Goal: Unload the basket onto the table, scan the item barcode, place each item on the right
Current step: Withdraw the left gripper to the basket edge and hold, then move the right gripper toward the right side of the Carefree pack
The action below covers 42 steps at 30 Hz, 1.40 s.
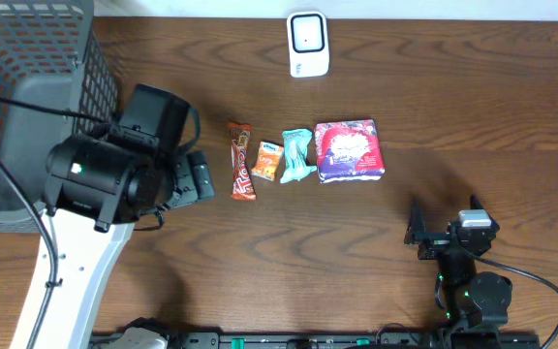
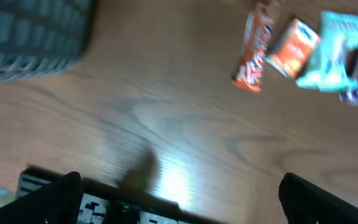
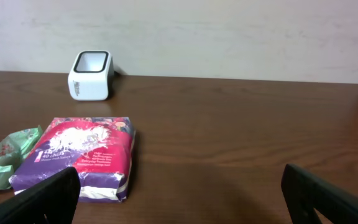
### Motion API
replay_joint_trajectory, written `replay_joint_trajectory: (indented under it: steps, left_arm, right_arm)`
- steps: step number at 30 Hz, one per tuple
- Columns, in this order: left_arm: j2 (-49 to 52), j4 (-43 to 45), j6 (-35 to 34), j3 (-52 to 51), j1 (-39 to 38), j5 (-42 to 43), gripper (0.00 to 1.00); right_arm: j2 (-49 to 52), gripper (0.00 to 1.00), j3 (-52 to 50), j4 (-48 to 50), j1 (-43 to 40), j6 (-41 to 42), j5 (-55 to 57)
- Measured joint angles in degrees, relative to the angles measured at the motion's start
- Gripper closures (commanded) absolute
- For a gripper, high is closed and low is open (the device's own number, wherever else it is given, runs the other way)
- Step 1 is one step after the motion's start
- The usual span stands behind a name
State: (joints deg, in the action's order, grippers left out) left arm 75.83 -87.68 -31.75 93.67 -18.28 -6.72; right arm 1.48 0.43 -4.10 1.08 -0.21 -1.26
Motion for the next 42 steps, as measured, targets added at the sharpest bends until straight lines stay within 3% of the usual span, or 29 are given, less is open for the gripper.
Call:
replay_joint_trajectory:
  steps: [16,22,33,42]
  left_arm:
    - [0.0,0.4,-5.7,0.0,13.3,-1.8,0.00]
    - [0.0,0.4,-6.9,0.0,13.8,-2.1,0.01]
    - [0.0,0.4,-7.3,0.0,13.8,-2.3,0.00]
    - [0.0,0.4,-7.3,0.0,13.8,-2.3,0.00]
  right_arm:
    - [0.0,0.01,0.0,0.0,0.0,0.0,0.0]
    - [0.0,0.01,0.0,0.2,0.0,1.3,-0.4]
    - [0.0,0.01,0.0,1.1,0.0,17.0,-8.0]
    - [0.0,0.01,0.0,3.1,0.0,44.9,-19.0]
